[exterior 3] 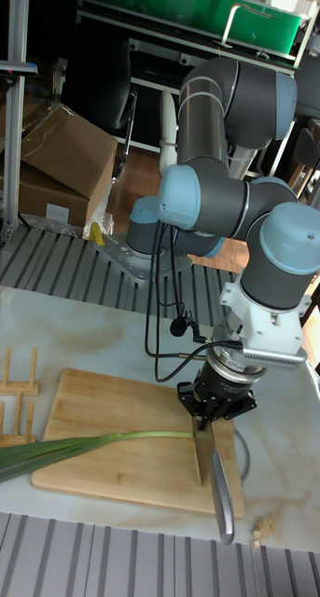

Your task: Chop the green garlic

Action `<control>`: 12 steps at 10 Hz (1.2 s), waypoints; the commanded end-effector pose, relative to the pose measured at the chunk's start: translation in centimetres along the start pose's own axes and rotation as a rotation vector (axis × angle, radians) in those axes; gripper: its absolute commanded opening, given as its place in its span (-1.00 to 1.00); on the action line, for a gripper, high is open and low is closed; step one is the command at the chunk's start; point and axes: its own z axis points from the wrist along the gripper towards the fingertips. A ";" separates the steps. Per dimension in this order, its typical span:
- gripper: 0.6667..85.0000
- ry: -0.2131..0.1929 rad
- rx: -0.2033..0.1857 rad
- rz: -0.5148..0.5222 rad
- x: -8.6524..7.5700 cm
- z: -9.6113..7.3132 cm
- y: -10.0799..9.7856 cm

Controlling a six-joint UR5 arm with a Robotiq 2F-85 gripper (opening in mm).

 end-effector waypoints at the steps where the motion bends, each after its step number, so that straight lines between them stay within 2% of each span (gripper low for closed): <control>1: -0.98 -0.019 -0.018 0.014 -0.7 0.1 0.5; 6: -0.98 -0.020 -0.021 0.027 -0.5 1.0 1.4; 7: -0.98 -0.018 -0.026 0.026 -0.4 0.6 1.5; 9: -0.98 0.018 -0.026 0.003 0.3 -1.3 0.5; 10: -0.98 0.029 -0.055 0.003 0.6 -1.7 0.6; 12: -0.98 0.004 0.013 0.004 0.3 -1.2 0.0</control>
